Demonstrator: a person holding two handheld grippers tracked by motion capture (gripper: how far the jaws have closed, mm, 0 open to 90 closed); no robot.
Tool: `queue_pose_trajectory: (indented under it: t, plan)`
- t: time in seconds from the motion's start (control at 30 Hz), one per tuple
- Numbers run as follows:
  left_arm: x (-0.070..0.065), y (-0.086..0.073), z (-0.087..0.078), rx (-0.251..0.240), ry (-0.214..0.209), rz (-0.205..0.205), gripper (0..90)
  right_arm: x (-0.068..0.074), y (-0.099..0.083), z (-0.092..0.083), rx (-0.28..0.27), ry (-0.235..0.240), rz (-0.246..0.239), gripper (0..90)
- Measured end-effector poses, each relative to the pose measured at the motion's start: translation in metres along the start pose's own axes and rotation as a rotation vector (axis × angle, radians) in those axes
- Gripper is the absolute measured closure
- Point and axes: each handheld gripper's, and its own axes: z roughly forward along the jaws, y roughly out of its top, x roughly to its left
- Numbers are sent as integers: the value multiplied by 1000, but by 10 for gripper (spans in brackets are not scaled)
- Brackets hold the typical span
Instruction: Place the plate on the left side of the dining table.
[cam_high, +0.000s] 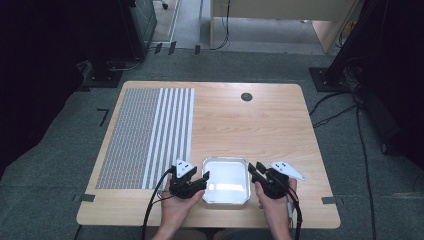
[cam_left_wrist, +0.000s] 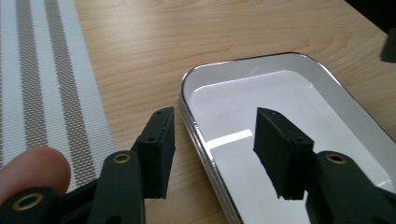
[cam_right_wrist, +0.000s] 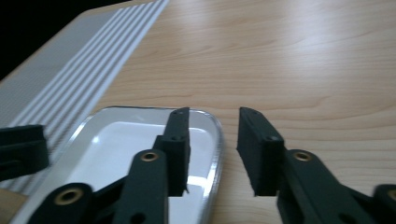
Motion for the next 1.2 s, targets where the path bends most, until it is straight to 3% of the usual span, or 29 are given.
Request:
queue_pose_trajectory:
  t: [0.03,0.1,0.2,0.27,0.47,0.5,0.6,0.9,1.0,1.2]
  plan:
    - [0,0,1,4,-12,-4,519,2,1,2,10,15,4,709]
    - [-2,-1,4,17,-23,5,559,6,2,6,16,-5,-38,742]
    - [-5,-3,4,23,-19,24,614,7,1,9,12,10,-35,771]
    - [-7,-4,4,22,2,39,657,6,-2,10,27,45,-1,768]
    - [-5,-5,1,16,0,40,739,-1,-9,13,51,35,41,834]
    - [-5,-5,0,15,2,44,739,-1,-9,13,51,35,41,834]
    - [-5,-6,1,22,4,48,737,-8,-11,15,79,46,104,862]
    - [-4,-7,3,39,6,43,736,-16,-15,20,130,72,181,884]
    - [-4,-7,4,41,1,42,726,-21,-15,19,134,102,245,892]
    - [-3,-7,5,55,-5,37,715,-21,-14,15,110,116,253,887]
